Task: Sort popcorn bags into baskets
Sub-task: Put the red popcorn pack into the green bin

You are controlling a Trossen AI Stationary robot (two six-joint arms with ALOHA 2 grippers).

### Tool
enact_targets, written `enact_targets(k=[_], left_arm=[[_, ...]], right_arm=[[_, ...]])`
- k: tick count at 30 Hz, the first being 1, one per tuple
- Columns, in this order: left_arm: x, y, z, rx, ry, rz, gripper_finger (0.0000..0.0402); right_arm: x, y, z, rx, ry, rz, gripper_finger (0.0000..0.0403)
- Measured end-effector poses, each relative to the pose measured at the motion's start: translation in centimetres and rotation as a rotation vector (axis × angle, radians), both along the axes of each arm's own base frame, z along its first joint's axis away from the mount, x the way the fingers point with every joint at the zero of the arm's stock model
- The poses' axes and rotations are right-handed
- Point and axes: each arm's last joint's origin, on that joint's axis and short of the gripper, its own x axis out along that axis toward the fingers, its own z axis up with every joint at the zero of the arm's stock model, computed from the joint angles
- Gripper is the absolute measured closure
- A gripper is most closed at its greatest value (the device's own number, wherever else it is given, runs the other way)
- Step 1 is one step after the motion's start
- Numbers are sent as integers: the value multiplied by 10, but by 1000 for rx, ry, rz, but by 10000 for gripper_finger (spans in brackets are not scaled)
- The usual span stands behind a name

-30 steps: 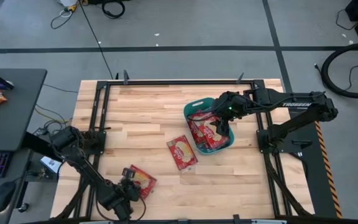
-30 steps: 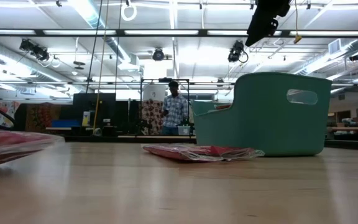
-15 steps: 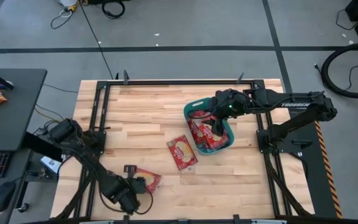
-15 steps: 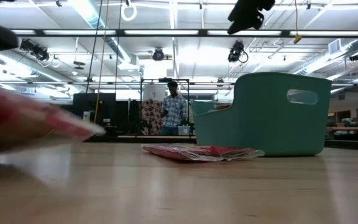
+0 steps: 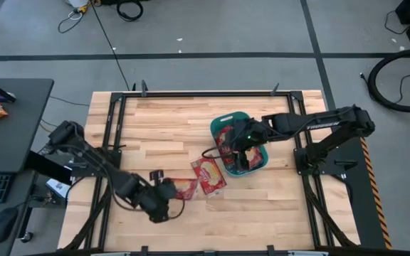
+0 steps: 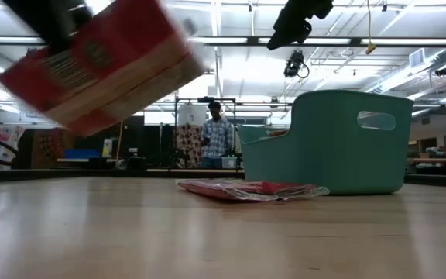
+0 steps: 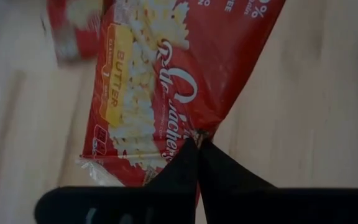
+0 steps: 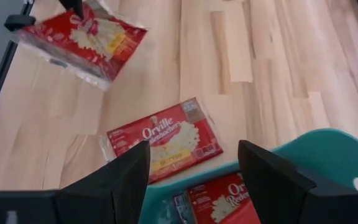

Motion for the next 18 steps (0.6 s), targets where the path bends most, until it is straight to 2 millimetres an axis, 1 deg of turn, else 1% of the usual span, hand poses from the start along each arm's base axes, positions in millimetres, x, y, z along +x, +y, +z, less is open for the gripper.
enact_targets(k=[5,8,14,18], left_arm=[[18,23,17,-22,-122,1,393],[30,37,24,-68,-175,-5,393],[53,64,32,-239,-241,-8,393],[61,80,34,-305,-261,23,393]], right_arm=[[1,8,-1,-4,-7,29,154],[2,15,1,-39,-32,91,154],[3,35,5,-145,-103,263,154],[3,42,6,-144,-124,310,154]])
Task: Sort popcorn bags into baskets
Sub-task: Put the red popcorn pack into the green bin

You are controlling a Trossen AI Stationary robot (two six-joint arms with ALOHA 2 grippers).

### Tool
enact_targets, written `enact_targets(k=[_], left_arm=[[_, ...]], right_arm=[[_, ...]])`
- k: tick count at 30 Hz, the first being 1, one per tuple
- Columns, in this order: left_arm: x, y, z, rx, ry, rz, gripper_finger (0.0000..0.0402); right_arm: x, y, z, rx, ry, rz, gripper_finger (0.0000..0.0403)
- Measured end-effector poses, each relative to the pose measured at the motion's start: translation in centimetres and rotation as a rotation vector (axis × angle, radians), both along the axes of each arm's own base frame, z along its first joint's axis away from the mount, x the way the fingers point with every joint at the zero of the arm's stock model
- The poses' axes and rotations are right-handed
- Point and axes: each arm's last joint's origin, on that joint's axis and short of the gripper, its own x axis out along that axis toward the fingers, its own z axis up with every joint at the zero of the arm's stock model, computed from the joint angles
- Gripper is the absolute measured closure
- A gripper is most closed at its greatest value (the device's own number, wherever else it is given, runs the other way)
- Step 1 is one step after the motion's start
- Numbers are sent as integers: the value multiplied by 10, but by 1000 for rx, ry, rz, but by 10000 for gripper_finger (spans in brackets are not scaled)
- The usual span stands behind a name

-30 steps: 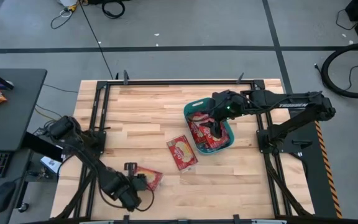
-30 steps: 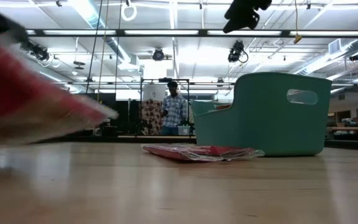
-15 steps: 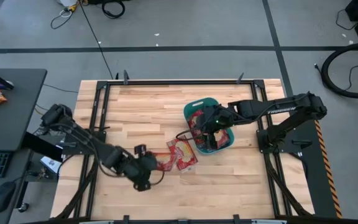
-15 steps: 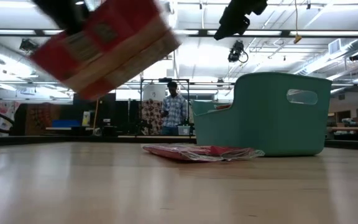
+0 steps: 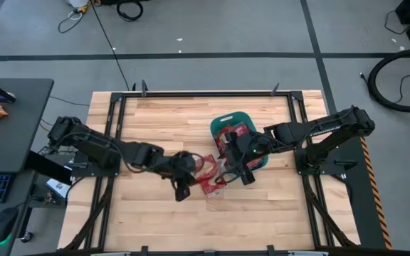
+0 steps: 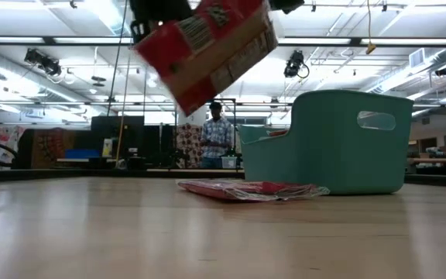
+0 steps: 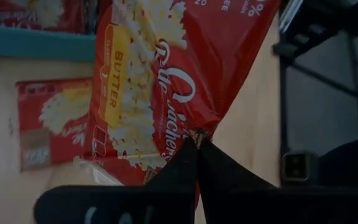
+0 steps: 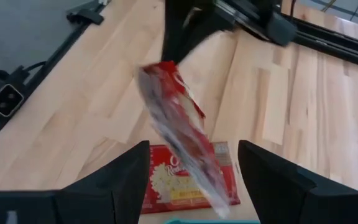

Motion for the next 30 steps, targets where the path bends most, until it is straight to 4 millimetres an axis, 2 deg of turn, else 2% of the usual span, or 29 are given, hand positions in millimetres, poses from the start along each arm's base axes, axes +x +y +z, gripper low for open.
enact_targets(k=[8,12,23,26,30], left_arm=[[13,19,9,-96,-101,10,393],[18,25,15,-138,-165,-5,393],[20,31,16,-134,-177,7,388],[20,32,16,-119,-181,11,367],[19,36,13,-86,-160,25,317]], right_arm=[[0,1,0,1,1,3,156],[0,0,0,3,2,1,170],[-1,0,-1,-5,13,-7,288],[-2,0,-3,-9,32,-7,320],[-3,-1,-5,-15,60,-7,354]])
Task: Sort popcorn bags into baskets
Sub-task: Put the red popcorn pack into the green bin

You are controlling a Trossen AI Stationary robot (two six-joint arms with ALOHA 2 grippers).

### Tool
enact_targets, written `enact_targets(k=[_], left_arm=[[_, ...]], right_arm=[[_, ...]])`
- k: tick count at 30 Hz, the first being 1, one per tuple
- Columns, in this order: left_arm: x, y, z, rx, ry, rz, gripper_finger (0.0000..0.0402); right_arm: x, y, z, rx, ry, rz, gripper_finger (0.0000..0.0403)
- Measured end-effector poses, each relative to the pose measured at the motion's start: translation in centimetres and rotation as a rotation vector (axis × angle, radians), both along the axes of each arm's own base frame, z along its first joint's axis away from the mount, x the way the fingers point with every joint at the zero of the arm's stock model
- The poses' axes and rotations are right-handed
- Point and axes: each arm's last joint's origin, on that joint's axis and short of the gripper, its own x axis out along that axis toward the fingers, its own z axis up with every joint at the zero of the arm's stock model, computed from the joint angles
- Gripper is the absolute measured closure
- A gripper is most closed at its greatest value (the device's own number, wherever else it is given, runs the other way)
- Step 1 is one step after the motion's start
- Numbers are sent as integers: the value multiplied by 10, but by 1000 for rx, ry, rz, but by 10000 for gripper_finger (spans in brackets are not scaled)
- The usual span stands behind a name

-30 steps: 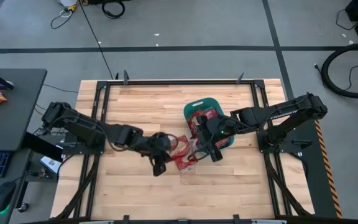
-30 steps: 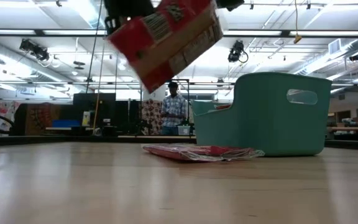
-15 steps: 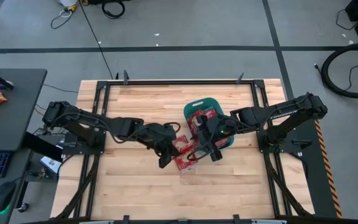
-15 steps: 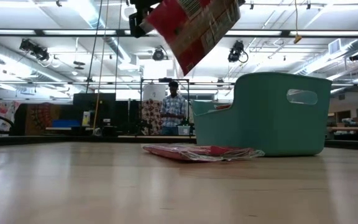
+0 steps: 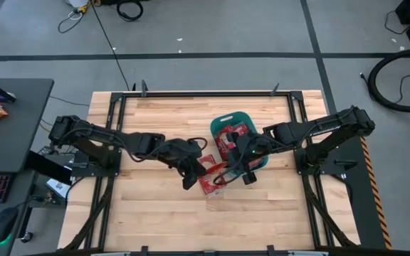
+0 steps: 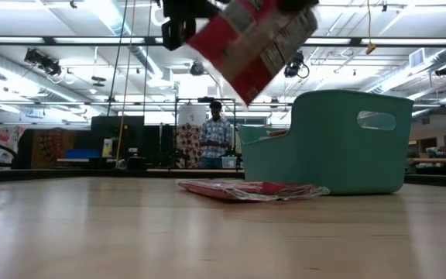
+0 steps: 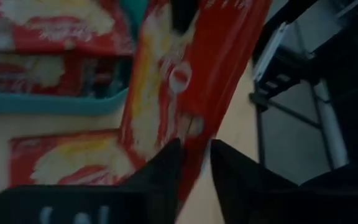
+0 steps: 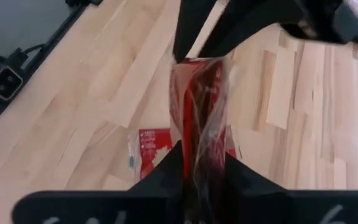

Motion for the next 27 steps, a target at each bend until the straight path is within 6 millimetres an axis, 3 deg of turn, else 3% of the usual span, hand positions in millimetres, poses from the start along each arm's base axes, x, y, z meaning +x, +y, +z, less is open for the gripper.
enact_targets(k=[5,9,15,20,27], left_arm=[[-12,13,1,49,85,50,252],[-30,26,11,115,129,152,223],[-53,40,31,171,98,275,218],[-61,44,43,146,43,312,224],[-61,43,44,144,41,311,225]], right_arm=[[-6,-7,-7,-85,92,-85,366],[-11,-14,-9,-214,123,-210,357],[-19,-23,-10,-485,152,-375,355],[-25,-33,-13,-537,227,-409,355],[-27,-49,-27,-531,287,-487,355]])
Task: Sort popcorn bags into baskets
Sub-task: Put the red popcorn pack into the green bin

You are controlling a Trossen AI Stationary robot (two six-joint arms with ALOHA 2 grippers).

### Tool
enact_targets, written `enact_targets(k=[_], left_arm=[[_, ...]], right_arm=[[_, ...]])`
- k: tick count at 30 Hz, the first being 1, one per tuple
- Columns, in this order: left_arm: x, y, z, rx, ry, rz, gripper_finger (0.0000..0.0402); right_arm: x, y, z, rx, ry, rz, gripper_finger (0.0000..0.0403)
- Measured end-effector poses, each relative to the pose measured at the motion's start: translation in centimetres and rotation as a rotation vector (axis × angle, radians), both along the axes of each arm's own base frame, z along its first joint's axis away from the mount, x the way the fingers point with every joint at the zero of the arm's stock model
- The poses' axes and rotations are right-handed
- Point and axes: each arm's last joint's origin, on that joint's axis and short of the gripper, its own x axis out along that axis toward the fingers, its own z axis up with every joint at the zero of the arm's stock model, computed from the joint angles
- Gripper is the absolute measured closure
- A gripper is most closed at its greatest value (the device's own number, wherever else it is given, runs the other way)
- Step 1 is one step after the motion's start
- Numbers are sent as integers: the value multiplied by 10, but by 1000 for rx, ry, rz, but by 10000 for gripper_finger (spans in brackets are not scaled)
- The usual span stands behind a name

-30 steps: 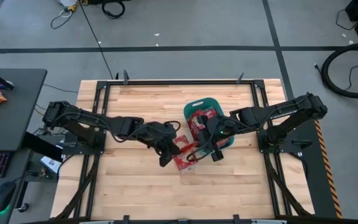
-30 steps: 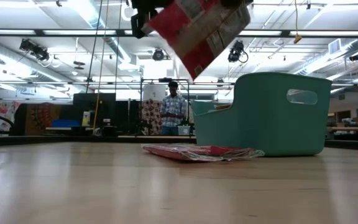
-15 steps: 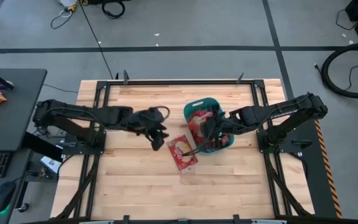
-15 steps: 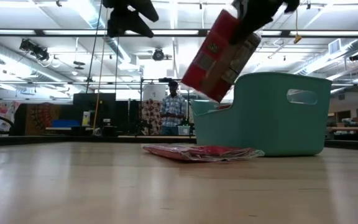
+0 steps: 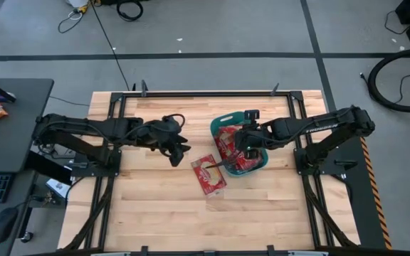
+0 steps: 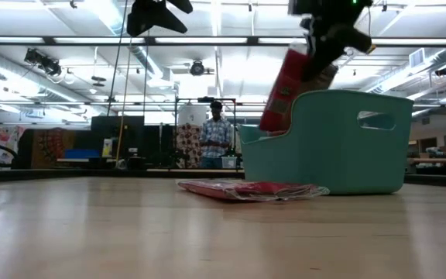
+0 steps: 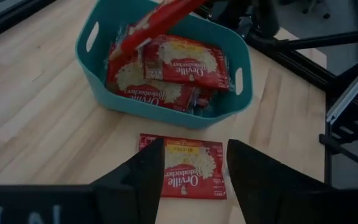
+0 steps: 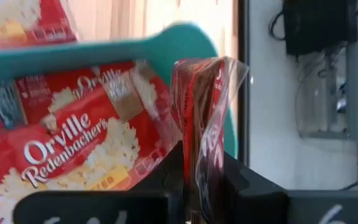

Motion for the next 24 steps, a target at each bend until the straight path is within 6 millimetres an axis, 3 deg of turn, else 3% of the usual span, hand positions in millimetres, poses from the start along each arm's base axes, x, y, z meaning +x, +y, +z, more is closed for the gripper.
enact_targets(k=[5,9,16,24], left_arm=[[0,0,0,-5,-1,-6,225],[0,-1,0,12,6,-57,225],[4,-2,-7,63,37,-93,225],[35,-16,-48,223,195,-264,225]], right_arm=[[-5,-8,-22,78,70,-17,349],[-11,-6,-27,171,133,-4,319],[-18,3,-11,333,177,-41,248],[-23,8,10,534,205,-57,218]])
